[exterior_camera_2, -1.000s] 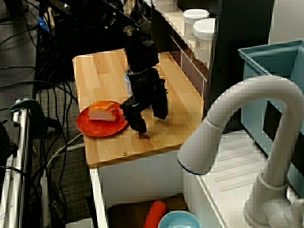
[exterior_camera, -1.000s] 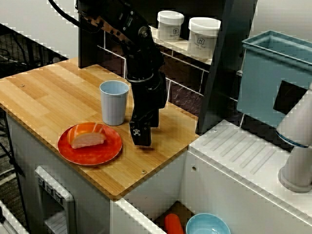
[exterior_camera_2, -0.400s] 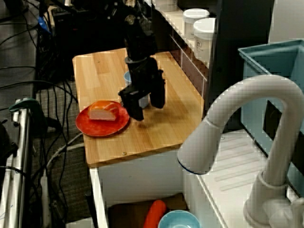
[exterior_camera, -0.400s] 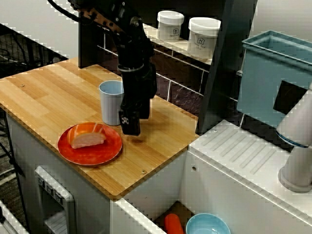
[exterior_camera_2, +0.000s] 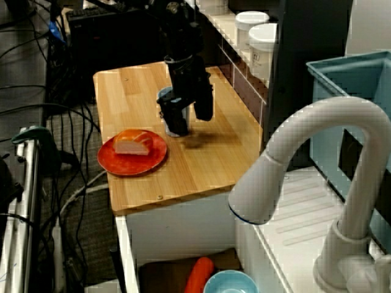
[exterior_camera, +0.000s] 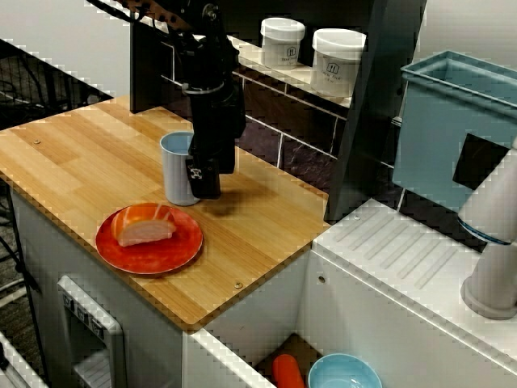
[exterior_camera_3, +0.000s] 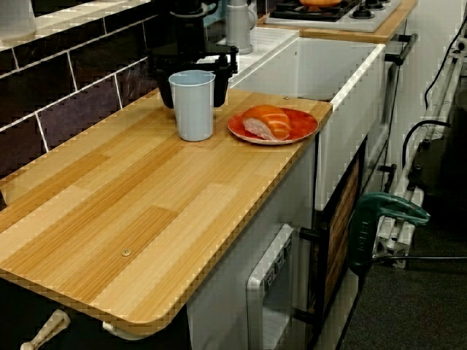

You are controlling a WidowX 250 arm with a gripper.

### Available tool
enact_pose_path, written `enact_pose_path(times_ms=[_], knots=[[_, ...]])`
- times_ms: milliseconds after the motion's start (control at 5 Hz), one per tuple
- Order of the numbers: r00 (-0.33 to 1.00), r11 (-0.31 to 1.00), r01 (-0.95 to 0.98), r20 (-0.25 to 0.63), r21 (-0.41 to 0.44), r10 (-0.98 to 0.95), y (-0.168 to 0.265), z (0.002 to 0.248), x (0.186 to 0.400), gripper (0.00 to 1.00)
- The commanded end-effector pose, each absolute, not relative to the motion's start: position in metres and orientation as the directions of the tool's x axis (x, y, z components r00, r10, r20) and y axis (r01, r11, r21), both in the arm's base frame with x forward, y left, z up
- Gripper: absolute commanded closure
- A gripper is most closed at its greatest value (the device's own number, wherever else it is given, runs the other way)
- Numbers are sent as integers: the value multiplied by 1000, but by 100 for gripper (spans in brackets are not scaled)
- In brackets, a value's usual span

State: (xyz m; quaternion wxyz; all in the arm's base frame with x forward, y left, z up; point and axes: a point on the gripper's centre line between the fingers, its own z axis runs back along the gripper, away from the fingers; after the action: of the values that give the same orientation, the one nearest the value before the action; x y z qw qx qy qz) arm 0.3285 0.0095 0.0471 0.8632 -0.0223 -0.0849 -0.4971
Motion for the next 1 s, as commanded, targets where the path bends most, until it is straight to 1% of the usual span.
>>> enact_pose_path(times_ms=[0, 200, 400, 600, 800], knots=[[472, 484, 872, 135, 71, -871, 42, 50, 331, 0], [457, 462, 885, 92, 49, -885, 56, 48, 330, 0], [425, 428, 904, 85, 18, -901, 73, 54, 326, 0], [414, 416, 909, 82, 5, -906, 86, 62, 318, 0], [413, 415, 910, 85, 10, -907, 98, 67, 310, 0]])
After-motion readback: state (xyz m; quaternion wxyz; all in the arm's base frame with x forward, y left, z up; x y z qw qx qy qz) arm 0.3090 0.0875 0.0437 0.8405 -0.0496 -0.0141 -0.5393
